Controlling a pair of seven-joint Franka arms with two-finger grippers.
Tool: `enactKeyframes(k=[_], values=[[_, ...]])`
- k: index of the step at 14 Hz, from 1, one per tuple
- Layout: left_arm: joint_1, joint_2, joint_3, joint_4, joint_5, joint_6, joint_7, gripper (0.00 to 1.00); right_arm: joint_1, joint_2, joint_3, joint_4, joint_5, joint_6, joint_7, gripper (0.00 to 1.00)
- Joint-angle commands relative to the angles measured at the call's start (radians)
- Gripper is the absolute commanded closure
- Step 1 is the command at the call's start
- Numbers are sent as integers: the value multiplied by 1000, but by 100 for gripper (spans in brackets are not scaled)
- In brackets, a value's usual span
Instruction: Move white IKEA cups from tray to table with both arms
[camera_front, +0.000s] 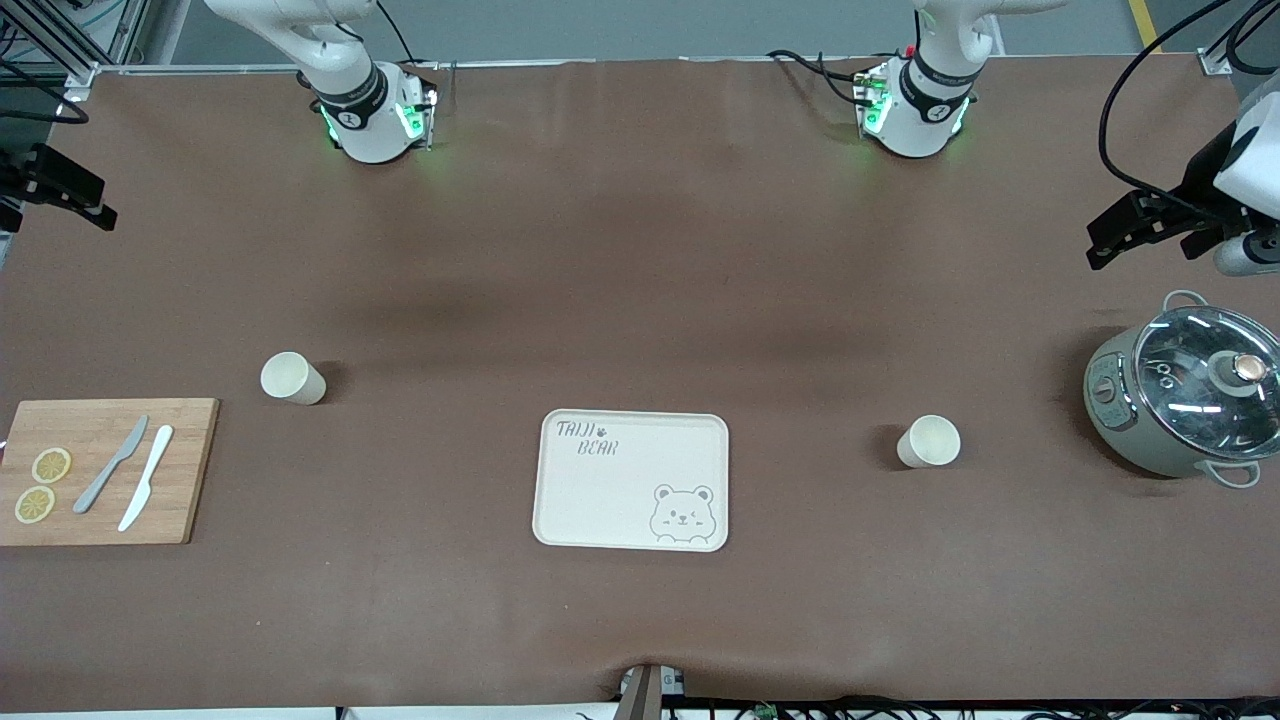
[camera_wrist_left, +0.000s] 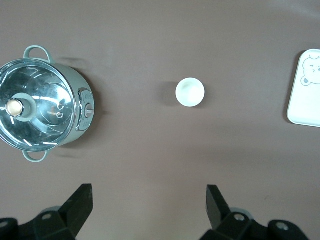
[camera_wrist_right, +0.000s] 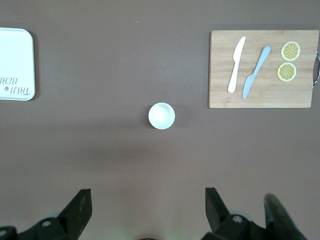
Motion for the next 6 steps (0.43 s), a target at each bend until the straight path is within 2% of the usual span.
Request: enactKeyframes(k=[1, 6], values=[[5, 17, 0, 14, -18, -16, 18, 0, -5, -5, 4, 0, -20, 4, -6, 0], [10, 32, 1, 18, -17, -16, 24, 0, -5, -2, 4, 3, -22, 4, -6, 0]])
